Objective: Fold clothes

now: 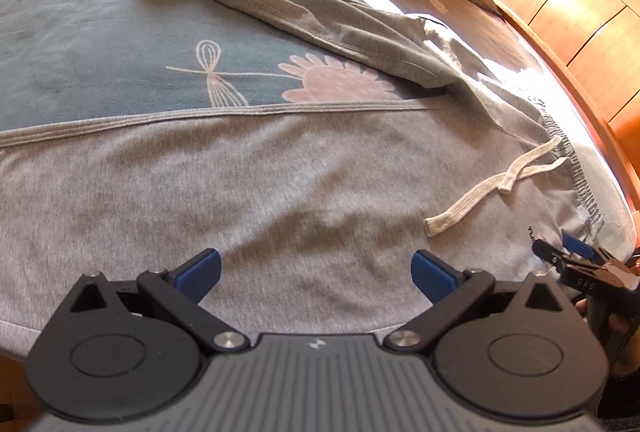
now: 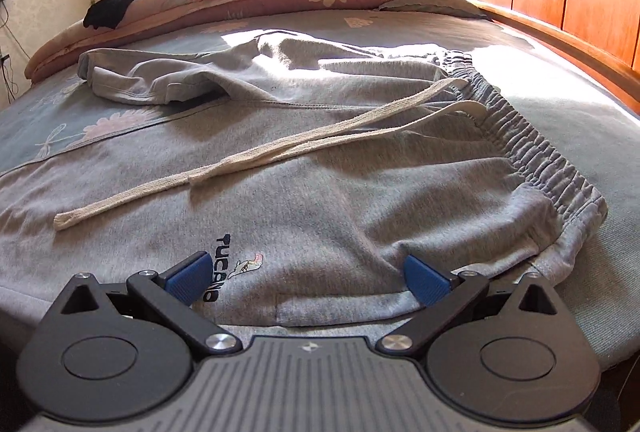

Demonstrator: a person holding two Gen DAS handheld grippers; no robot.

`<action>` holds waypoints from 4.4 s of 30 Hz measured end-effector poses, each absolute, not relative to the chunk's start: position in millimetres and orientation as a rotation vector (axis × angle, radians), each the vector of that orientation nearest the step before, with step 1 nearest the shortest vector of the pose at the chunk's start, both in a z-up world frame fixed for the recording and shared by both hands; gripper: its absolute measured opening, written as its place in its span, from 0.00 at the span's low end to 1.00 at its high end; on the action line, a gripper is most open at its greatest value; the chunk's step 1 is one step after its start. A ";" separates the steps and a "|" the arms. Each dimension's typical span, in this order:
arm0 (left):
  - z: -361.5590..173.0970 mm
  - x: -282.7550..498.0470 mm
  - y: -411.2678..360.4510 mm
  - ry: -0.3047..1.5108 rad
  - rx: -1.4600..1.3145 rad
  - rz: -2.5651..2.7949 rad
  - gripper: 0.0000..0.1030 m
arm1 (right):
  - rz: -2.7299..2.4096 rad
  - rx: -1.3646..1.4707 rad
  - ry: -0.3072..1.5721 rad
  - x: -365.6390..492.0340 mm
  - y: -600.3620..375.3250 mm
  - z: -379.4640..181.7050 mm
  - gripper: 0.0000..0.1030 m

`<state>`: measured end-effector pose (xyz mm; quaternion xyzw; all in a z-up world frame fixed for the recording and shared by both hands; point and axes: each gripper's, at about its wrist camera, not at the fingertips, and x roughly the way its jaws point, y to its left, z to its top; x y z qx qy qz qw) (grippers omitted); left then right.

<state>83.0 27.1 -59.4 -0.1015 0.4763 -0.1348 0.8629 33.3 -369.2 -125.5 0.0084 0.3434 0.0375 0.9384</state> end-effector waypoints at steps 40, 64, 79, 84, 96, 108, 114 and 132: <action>-83.0 154.0 -57.2 1.084 -0.303 -0.400 0.98 | 0.097 0.021 0.556 14.2 -375.3 -138.6 1.00; -83.2 149.5 -63.3 1.051 -0.039 -0.367 0.99 | 0.100 0.020 0.604 19.6 -375.0 -133.7 1.00; -90.6 196.8 82.4 1.024 -0.409 -0.212 0.99 | 0.070 0.019 0.656 25.4 -370.7 -129.5 1.00; -75.5 186.5 99.7 0.985 -0.423 -0.251 0.99 | 0.058 0.018 0.670 27.1 -368.8 -128.1 1.00; -92.0 186.0 147.8 0.987 -0.469 -0.149 0.99 | 0.028 0.019 0.720 33.1 -365.0 -123.7 1.00; -67.3 151.2 65.3 0.995 -0.421 -0.524 0.99 | -0.031 0.028 0.755 40.7 -357.7 -122.0 1.00; -101.5 167.8 36.4 1.087 -0.402 -0.480 0.99 | -0.035 0.028 0.773 40.6 -357.5 -120.0 1.00; -78.0 124.8 235.5 1.073 -0.431 -0.019 0.99 | -0.037 0.027 0.767 38.0 -356.4 -120.1 1.00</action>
